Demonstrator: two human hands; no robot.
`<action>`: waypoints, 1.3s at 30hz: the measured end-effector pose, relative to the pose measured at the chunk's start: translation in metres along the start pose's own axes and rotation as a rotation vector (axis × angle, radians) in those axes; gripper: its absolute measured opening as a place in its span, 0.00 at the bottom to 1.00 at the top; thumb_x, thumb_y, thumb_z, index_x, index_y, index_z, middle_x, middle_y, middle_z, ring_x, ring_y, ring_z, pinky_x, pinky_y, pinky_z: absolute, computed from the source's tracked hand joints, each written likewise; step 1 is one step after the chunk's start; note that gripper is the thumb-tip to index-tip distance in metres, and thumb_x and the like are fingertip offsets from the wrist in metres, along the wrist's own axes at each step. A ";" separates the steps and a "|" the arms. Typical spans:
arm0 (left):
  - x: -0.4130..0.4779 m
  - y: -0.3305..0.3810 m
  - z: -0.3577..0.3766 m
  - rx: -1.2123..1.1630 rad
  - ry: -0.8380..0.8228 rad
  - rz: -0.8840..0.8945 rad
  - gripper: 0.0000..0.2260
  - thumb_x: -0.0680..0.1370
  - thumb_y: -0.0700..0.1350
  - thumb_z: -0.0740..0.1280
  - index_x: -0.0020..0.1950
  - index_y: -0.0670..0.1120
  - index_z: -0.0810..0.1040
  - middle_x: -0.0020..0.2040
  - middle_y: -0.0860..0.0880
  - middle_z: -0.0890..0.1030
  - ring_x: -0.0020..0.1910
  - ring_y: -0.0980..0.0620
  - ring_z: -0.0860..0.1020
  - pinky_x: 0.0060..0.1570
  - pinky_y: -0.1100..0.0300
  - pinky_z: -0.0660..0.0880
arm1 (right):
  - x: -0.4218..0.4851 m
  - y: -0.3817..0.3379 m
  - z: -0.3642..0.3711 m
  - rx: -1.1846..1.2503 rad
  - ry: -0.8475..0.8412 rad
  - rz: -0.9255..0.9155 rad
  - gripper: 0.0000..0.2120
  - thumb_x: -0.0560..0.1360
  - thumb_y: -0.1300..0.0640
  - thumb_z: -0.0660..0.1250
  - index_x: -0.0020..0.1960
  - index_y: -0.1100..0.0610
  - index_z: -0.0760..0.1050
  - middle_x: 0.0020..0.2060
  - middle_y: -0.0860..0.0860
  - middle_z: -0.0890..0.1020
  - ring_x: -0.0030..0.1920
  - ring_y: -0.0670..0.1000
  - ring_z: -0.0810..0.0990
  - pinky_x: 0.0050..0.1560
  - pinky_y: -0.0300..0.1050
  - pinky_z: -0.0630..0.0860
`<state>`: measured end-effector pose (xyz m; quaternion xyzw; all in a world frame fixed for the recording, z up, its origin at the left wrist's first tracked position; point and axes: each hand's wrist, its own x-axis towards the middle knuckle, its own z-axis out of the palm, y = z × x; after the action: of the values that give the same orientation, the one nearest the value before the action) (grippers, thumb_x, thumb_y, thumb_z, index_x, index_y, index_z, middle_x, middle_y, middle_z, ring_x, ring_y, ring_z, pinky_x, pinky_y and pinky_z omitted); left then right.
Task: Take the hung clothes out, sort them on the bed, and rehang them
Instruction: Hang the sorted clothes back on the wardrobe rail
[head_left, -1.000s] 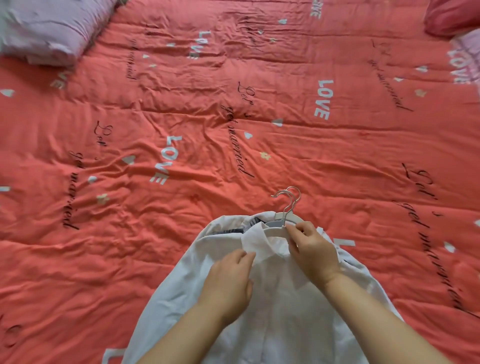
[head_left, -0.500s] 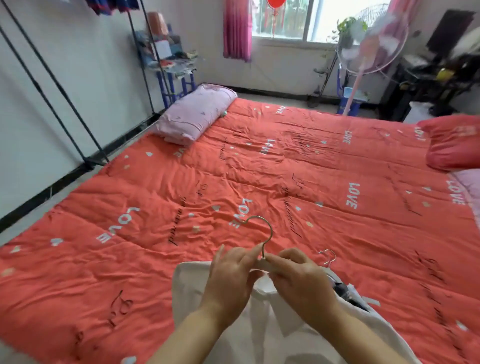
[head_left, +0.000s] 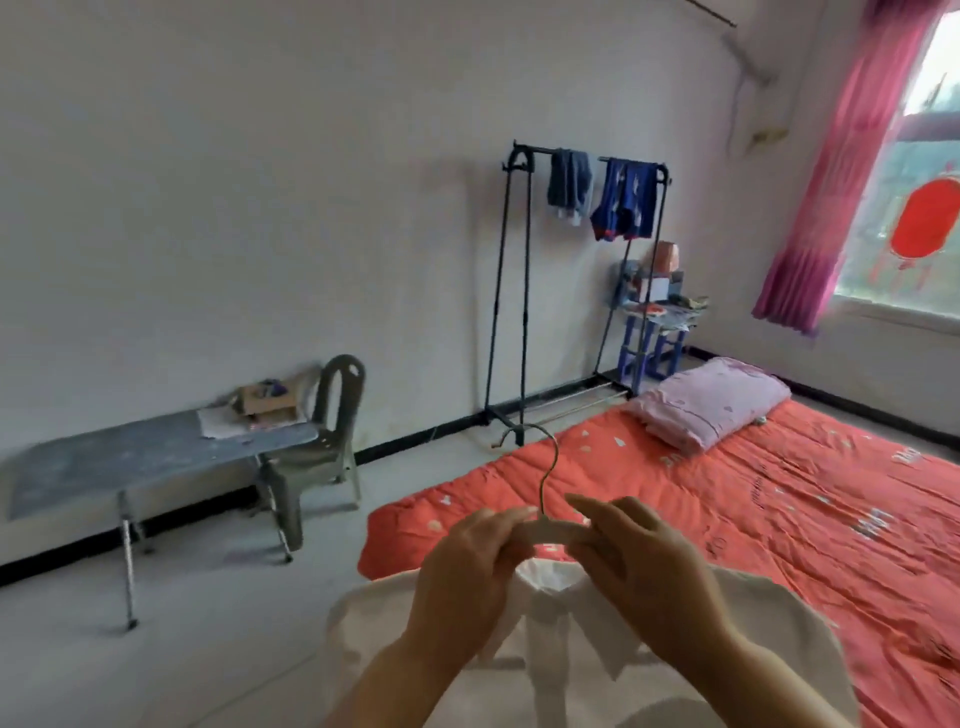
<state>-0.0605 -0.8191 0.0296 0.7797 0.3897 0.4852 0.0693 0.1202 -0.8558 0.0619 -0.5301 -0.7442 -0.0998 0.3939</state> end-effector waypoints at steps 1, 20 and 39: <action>0.000 -0.013 -0.026 0.058 0.031 0.000 0.14 0.73 0.53 0.61 0.57 0.55 0.72 0.43 0.52 0.82 0.46 0.57 0.73 0.46 0.69 0.68 | 0.013 -0.020 0.015 0.015 -0.008 -0.035 0.21 0.67 0.48 0.68 0.59 0.43 0.72 0.41 0.41 0.76 0.33 0.43 0.77 0.30 0.38 0.74; -0.025 -0.257 -0.396 0.834 0.466 -0.407 0.11 0.73 0.51 0.60 0.52 0.55 0.77 0.40 0.57 0.79 0.40 0.60 0.75 0.38 0.68 0.70 | 0.246 -0.352 0.341 0.596 0.063 -0.798 0.16 0.81 0.45 0.49 0.60 0.46 0.72 0.33 0.47 0.77 0.34 0.50 0.75 0.43 0.39 0.66; -0.139 -0.424 -0.728 1.278 0.816 -0.662 0.12 0.73 0.51 0.60 0.52 0.53 0.80 0.42 0.56 0.77 0.43 0.61 0.73 0.39 0.74 0.65 | 0.325 -0.769 0.548 0.945 0.048 -1.163 0.14 0.78 0.47 0.53 0.61 0.44 0.70 0.32 0.46 0.77 0.30 0.49 0.77 0.29 0.37 0.73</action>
<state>-0.9113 -0.8189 0.1038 0.2763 0.7943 0.3697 -0.3950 -0.8512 -0.6366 0.1267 0.1766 -0.8591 0.0268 0.4797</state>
